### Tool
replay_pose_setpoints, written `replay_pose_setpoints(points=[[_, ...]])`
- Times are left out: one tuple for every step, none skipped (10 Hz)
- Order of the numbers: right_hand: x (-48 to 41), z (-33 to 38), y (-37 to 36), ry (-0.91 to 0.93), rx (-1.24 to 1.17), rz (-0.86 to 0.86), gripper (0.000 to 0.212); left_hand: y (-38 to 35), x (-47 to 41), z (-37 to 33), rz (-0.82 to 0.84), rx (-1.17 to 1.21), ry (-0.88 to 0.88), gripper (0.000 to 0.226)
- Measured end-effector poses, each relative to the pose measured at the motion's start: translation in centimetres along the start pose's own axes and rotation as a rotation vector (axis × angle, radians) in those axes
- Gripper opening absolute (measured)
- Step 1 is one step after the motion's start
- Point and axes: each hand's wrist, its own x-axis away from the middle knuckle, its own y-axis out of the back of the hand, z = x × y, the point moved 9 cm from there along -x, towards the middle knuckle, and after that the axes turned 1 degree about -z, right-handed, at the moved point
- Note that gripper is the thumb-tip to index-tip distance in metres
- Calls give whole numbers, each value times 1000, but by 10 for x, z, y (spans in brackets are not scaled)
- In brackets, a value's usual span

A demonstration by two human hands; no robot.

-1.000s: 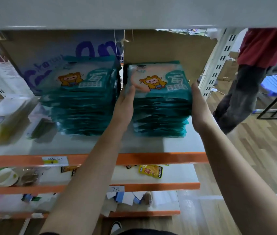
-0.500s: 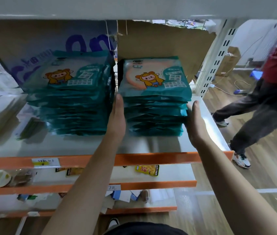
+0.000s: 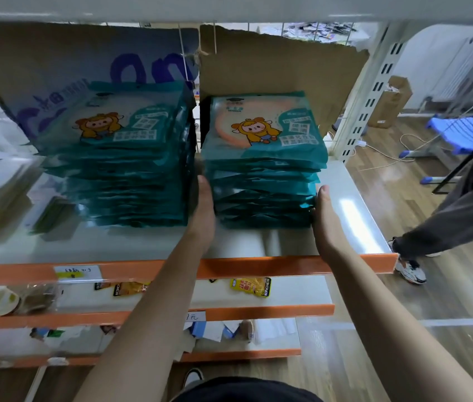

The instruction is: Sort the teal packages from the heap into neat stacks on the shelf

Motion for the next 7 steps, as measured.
replay_pose_setpoints(points=[[-1,-8,0,-4,18,-1,74,2,-6,14,14,-41,30,114],[2,-1,-2,0,-24,-21,63,-1,-3,16,21,-67,86,121],[1,-3,0,-16,1,-5,51,-2,0,15,40,-132,70,113],[7,0,6,33,131,-3,60,2,9,5,56,-232,4,96],[18,7,21,144,289,-132,48,7,24,-11,40,-311,-104,63],[38,19,21,280,522,-210,33,17,46,-18,28,-467,-165,33],[50,19,11,307,636,-238,43,28,64,-17,9,-664,-235,50]])
